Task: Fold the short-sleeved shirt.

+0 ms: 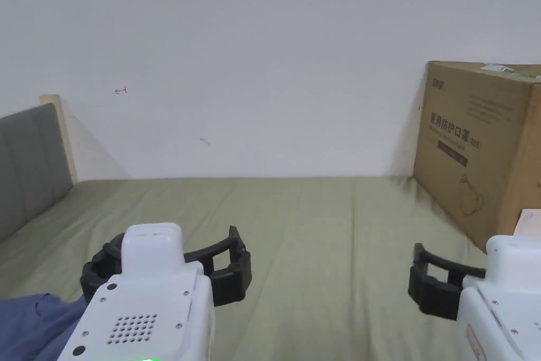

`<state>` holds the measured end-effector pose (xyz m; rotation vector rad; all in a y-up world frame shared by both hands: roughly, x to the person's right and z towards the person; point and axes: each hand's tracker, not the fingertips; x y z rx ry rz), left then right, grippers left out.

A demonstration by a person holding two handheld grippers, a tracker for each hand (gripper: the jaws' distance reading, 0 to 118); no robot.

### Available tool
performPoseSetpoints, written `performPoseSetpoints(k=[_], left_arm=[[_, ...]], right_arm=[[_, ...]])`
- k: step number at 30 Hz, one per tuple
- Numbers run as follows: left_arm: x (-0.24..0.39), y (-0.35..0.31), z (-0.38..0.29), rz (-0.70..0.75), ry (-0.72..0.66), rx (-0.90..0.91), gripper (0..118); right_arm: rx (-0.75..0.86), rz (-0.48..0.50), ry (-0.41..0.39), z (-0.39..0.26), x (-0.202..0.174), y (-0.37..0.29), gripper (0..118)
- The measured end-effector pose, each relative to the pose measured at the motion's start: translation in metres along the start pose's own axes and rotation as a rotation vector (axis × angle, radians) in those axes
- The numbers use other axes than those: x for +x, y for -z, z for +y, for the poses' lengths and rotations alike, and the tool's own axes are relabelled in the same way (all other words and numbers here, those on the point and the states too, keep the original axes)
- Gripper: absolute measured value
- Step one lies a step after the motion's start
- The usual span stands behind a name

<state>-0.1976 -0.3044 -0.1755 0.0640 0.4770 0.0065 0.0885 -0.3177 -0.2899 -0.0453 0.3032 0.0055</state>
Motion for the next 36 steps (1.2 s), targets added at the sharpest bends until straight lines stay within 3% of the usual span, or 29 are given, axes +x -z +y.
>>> performPoseSetpoints(k=[2,9,19,32,36], left_arm=[[0.002,-0.001,-0.004,-0.008,0.026,0.009,118],[0.009,-0.003,0.000,-0.013,0.077,-0.005,118],[0.013,0.000,0.002,-0.032,0.082,-0.003,118],[0.011,0.008,0.011,-0.066,0.030,-0.033,118],[0.014,0.003,0.015,-0.063,0.043,-0.018,118]], right_arm=[[0.026,0.040,0.057,-0.003,-0.003,-0.005,118],[0.045,0.131,0.079,0.004,-0.004,-0.011,118],[0.000,0.106,0.084,0.018,-0.006,-0.007,118],[0.058,0.086,0.077,0.022,-0.002,-0.012,118],[0.042,0.136,0.099,0.022,0.002,-0.010,118]])
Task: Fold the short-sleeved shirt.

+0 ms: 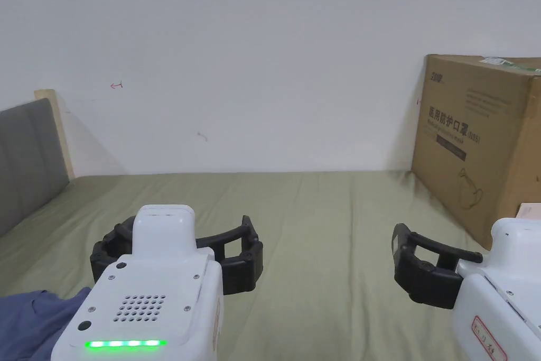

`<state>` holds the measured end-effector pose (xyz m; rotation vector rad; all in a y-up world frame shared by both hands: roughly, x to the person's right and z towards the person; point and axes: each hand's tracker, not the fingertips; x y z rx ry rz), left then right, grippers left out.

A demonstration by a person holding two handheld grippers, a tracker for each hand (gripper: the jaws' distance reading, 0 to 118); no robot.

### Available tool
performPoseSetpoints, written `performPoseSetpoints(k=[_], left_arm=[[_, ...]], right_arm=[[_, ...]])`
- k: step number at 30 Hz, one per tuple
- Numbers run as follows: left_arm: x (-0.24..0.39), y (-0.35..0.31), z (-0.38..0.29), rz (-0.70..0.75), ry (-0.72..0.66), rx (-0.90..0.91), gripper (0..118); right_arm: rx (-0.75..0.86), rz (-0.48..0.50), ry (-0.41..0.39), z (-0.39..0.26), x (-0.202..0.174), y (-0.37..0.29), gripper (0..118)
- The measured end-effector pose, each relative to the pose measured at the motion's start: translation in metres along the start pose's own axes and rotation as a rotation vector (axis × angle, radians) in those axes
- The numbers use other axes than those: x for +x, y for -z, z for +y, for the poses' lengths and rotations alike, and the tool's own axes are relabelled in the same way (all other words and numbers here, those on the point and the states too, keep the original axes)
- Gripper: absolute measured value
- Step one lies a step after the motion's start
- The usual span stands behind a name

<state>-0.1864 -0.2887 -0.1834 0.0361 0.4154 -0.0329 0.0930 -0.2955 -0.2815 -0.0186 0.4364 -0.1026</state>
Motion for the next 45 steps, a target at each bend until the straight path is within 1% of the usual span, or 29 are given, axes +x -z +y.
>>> performPoseSetpoints(k=[2,5,7,8,9,10,11,12,13,14,15,16,19,22,24,26,29,30,32,35,36,37,39,41,43,45], left_arm=[[0.002,-0.003,0.001,-0.002,0.015,0.013,118],[0.005,-0.006,0.002,-0.019,0.032,0.021,117],[0.005,-0.004,0.000,-0.032,0.039,0.017,112],[0.006,-0.006,-0.001,-0.033,0.044,0.017,104],[0.007,-0.007,-0.004,-0.032,0.049,0.019,76],[0.005,-0.006,-0.007,-0.041,0.053,0.021,42],[0.005,-0.005,-0.008,-0.054,0.054,0.013,6],[0.005,-0.003,-0.010,-0.064,0.047,-0.026,0],[0.004,-0.001,-0.013,-0.044,0.040,-0.066,0],[0.006,-0.001,-0.012,-0.058,0.023,-0.072,0],[0.005,0.001,-0.012,-0.099,0.001,-0.099,0],[0.005,0.002,-0.012,-0.120,-0.013,-0.115,0],[0.008,0.001,-0.013,-0.091,0.003,-0.107,0],[0.010,0.002,-0.010,-0.085,0.013,-0.098,0],[0.003,0.000,-0.006,-0.091,-0.016,-0.099,0],[-0.004,-0.003,-0.004,-0.063,-0.032,-0.099,0],[-0.034,-0.009,-0.001,0.044,-0.029,-0.116,0],[-0.058,-0.016,-0.008,0.072,-0.038,-0.119,0],[-0.089,-0.031,-0.007,0.175,-0.040,-0.115,0],[-0.138,-0.060,-0.010,0.351,-0.030,-0.115,0],[-0.150,-0.070,-0.011,0.414,-0.025,-0.116,0],[-0.160,-0.077,-0.013,0.455,-0.033,-0.124,0],[-0.181,-0.091,-0.016,0.489,-0.056,-0.143,0],[-0.190,-0.096,-0.020,0.514,-0.064,-0.161,0],[-0.203,-0.099,-0.025,0.517,-0.075,-0.169,0],[-0.205,-0.097,-0.025,0.519,-0.086,-0.162,0]], right_arm=[[0.004,-0.002,-0.013,-0.001,-0.001,-0.001,118],[0.005,-0.021,-0.060,-0.001,-0.007,0.000,118],[0.000,-0.022,-0.073,-0.002,-0.008,0.000,118],[-0.002,-0.013,-0.074,-0.002,-0.009,0.001,118],[-0.015,0.022,-0.070,-0.002,-0.008,0.001,113],[-0.023,0.060,-0.064,-0.003,-0.008,0.000,97],[-0.018,0.062,-0.069,-0.003,-0.007,-0.001,59],[-0.014,0.056,-0.070,-0.005,-0.008,0.000,0],[-0.051,0.018,-0.105,-0.006,-0.009,0.004,0],[-0.064,-0.031,-0.088,-0.008,-0.007,0.004,0],[-0.074,0.023,-0.063,-0.009,-0.004,0.006,0],[-0.096,0.041,-0.034,-0.010,0.000,0.008,0],[-0.090,-0.019,-0.024,-0.012,0.005,0.007,0],[-0.091,-0.032,0.005,-0.011,0.011,0.006,0],[-0.089,-0.038,0.010,-0.013,0.010,0.006,0],[-0.079,-0.034,0.005,-0.016,0.000,0.009,0],[-0.089,0.043,-0.016,-0.021,-0.029,0.023,0],[-0.102,0.080,-0.022,-0.022,-0.043,0.030,0],[-0.126,0.166,-0.035,-0.026,-0.074,0.042,0],[-0.154,0.311,-0.018,-0.034,-0.121,0.056,0],[-0.168,0.364,0.000,-0.039,-0.135,0.061,0],[-0.183,0.389,0.003,-0.042,-0.147,0.064,0],[-0.199,0.407,-0.014,-0.047,-0.166,0.067,0],[-0.211,0.447,-0.021,-0.049,-0.176,0.069,0],[-0.213,0.480,-0.022,-0.049,-0.180,0.070,0],[-0.212,0.490,-0.037,-0.048,-0.181,0.069,0]])
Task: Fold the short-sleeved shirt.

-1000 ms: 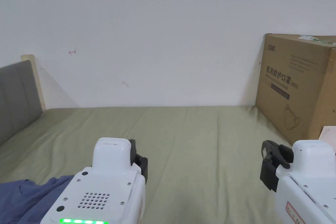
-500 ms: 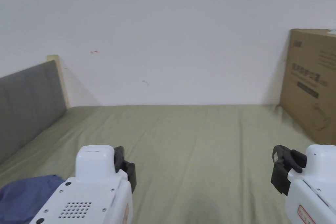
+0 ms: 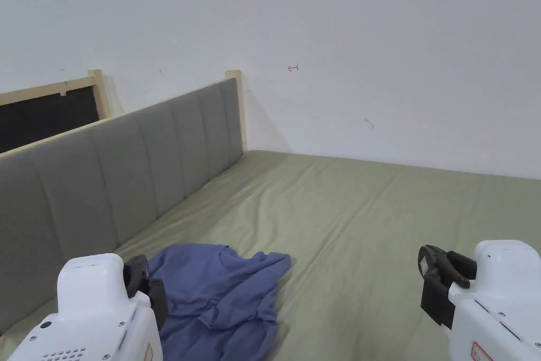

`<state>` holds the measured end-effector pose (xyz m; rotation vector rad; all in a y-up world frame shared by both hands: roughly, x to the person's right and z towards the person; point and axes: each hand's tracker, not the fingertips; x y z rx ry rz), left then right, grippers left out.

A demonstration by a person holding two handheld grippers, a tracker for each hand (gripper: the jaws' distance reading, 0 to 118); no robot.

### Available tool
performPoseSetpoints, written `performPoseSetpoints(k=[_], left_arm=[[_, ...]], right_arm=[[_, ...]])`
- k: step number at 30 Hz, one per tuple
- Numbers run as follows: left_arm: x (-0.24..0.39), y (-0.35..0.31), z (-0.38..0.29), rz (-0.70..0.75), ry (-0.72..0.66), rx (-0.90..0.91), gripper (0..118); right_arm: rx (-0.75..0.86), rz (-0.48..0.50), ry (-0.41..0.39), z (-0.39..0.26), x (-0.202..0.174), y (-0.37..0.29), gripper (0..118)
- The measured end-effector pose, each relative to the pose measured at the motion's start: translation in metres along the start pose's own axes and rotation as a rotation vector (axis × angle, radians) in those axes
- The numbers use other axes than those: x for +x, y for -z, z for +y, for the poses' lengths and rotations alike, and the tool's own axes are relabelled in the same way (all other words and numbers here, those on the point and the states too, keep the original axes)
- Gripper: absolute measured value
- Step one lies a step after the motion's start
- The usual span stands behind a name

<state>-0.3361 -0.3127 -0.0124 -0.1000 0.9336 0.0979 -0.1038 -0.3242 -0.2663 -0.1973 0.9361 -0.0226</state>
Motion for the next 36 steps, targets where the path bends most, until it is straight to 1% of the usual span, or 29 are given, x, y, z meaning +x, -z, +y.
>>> performPoseSetpoints(k=[3,5,6,8,10,12,14,15,17,18,19,20,21,22,25,26,28,29,30,31,32,34,36], left_arm=[[0.000,0.022,0.006,-0.007,0.002,-0.007,0],[-0.002,0.050,0.012,-0.064,-0.041,-0.063,0],[-0.007,0.072,0.016,-0.102,-0.076,-0.133,0],[-0.018,0.127,0.020,-0.189,-0.140,-0.344,0],[-0.022,0.194,0.005,-0.233,-0.144,-0.658,0],[-0.029,0.245,-0.023,-0.307,-0.200,-0.890,0],[-0.027,0.279,-0.052,-0.325,-0.294,-1.012,0],[-0.026,0.294,-0.064,-0.282,-0.316,-1.038,0],[-0.015,0.312,-0.087,-0.217,-0.287,-1.067,2],[-0.012,0.323,-0.096,-0.209,-0.288,-1.082,33],[-0.007,0.333,-0.104,-0.174,-0.273,-1.083,80],[0.000,0.339,-0.114,-0.147,-0.239,-1.105,116],[0.005,0.339,-0.117,-0.122,-0.199,-1.104,114],[0.010,0.343,-0.117,-0.125,-0.170,-1.060,111],[0.022,0.358,-0.140,-0.120,-0.095,-1.073,111],[0.026,0.362,-0.149,-0.106,-0.061,-1.093,112],[0.033,0.368,-0.174,-0.094,0.034,-1.149,118],[0.034,0.375,-0.187,-0.134,0.065,-1.128,118],[0.040,0.372,-0.188,-0.094,0.100,-1.082,118],[0.041,0.370,-0.189,-0.084,0.063,-1.048,118],[0.042,0.371,-0.191,-0.067,0.041,-1.055,118],[0.048,0.350,-0.177,-0.061,0.083,-1.035,118],[0.049,0.335,-0.172,-0.091,0.107,-0.977,118]], right_arm=[[-0.006,-0.004,-0.024,0.002,0.006,-0.005,0],[-0.020,0.005,-0.023,0.002,0.016,-0.009,0],[-0.057,0.007,-0.018,0.001,0.022,-0.008,0],[-0.132,-0.023,0.003,-0.003,0.036,-0.005,0],[-0.171,-0.067,0.040,-0.009,0.052,-0.004,0],[-0.182,-0.084,0.062,-0.015,0.067,-0.006,0],[-0.207,-0.111,0.071,-0.022,0.079,-0.008,0],[-0.226,-0.126,0.069,-0.026,0.084,-0.008,0],[-0.263,-0.143,0.062,-0.032,0.093,-0.005,0],[-0.283,-0.155,0.062,-0.035,0.098,-0.003,0],[-0.304,-0.167,0.066,-0.038,0.101,-0.002,0],[-0.318,-0.170,0.072,-0.039,0.105,-0.001,0],[-0.330,-0.171,0.079,-0.041,0.108,0.000,0],[-0.340,-0.170,0.084,-0.043,0.111,0.000,0],[-0.367,-0.178,0.083,-0.049,0.116,0.002,0],[-0.375,-0.183,0.082,-0.051,0.117,0.003,0],[-0.389,-0.188,0.089,-0.055,0.119,0.004,0],[-0.396,-0.189,0.096,-0.056,0.120,0.005,0],[-0.405,-0.187,0.101,-0.057,0.120,0.006,0],[-0.412,-0.186,0.103,-0.059,0.120,0.007,0],[-0.418,-0.186,0.101,-0.060,0.120,0.008,0],[-0.417,-0.185,0.100,-0.062,0.118,0.008,0],[-0.409,-0.179,0.104,-0.061,0.116,0.008,0]])
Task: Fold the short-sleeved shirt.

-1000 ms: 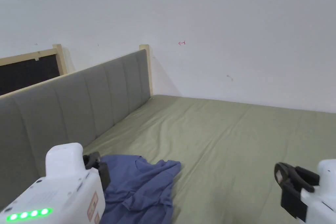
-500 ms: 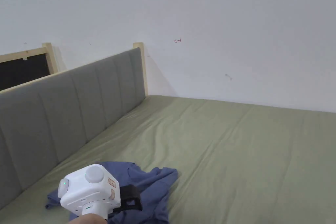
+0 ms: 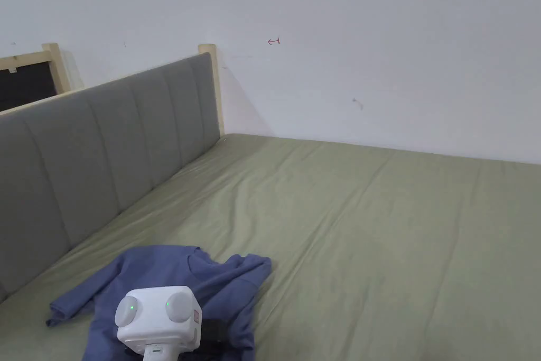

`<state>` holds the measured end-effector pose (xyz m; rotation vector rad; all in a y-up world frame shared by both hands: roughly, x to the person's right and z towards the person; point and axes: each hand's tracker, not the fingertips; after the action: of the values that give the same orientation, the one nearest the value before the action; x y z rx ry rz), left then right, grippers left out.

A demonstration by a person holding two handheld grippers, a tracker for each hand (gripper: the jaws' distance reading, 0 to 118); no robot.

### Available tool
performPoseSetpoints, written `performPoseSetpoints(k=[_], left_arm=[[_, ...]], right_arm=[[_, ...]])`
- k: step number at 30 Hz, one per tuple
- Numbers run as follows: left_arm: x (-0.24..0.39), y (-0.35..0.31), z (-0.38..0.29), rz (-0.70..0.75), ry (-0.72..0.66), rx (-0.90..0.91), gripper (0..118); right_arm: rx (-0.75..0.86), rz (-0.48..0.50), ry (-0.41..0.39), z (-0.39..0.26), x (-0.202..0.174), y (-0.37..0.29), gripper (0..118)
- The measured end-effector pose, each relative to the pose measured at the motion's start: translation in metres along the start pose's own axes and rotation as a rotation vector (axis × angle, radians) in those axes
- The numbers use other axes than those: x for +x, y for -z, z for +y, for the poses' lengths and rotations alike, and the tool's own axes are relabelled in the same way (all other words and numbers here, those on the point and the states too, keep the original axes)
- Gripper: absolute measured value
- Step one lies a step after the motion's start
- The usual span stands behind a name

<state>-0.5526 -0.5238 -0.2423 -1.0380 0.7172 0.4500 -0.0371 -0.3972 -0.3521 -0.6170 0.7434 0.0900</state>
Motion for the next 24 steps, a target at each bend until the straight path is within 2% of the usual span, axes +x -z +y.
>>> performPoseSetpoints(k=[1,2,3,4,5,6,8,10,13,17,20,24], left_arm=[[-0.006,-0.008,0.000,-0.024,0.001,0.021,116],[-0.007,-0.016,-0.003,-0.039,0.002,0.044,108],[-0.008,-0.027,-0.007,-0.046,0.003,0.082,89],[-0.006,-0.044,-0.013,-0.046,0.013,0.133,63],[-0.004,-0.057,-0.020,-0.022,0.020,0.158,28],[-0.005,-0.066,-0.025,-0.002,0.018,0.155,8],[-0.009,-0.083,-0.033,-0.079,-0.027,0.159,8],[-0.018,-0.092,-0.018,-0.096,-0.022,0.147,8],[-0.015,-0.138,-0.007,-0.065,0.055,0.300,8],[-0.015,-0.192,0.012,-0.179,0.077,0.425,8],[0.003,-0.247,0.023,-0.262,0.150,0.556,8],[0.068,-0.320,0.007,-0.432,0.261,0.702,8]], right_arm=[[-0.003,0.006,0.000,0.001,-0.001,0.000,0],[-0.006,0.012,-0.004,0.003,-0.002,-0.001,0],[-0.003,0.018,-0.010,0.004,-0.004,-0.003,0],[0.006,0.022,-0.017,0.005,-0.005,-0.006,0],[0.021,0.022,-0.024,0.005,-0.005,-0.009,0],[0.051,0.014,-0.030,0.005,-0.006,-0.014,0],[0.083,0.006,-0.031,0.008,-0.007,-0.020,0],[0.100,0.018,-0.022,0.013,-0.004,-0.028,0],[0.133,0.045,0.002,0.018,0.003,-0.041,0],[0.181,0.018,0.007,0.021,0.011,-0.061,0],[0.213,0.003,0.021,0.021,0.021,-0.074,0],[0.241,-0.024,0.042,0.020,0.035,-0.091,0]])
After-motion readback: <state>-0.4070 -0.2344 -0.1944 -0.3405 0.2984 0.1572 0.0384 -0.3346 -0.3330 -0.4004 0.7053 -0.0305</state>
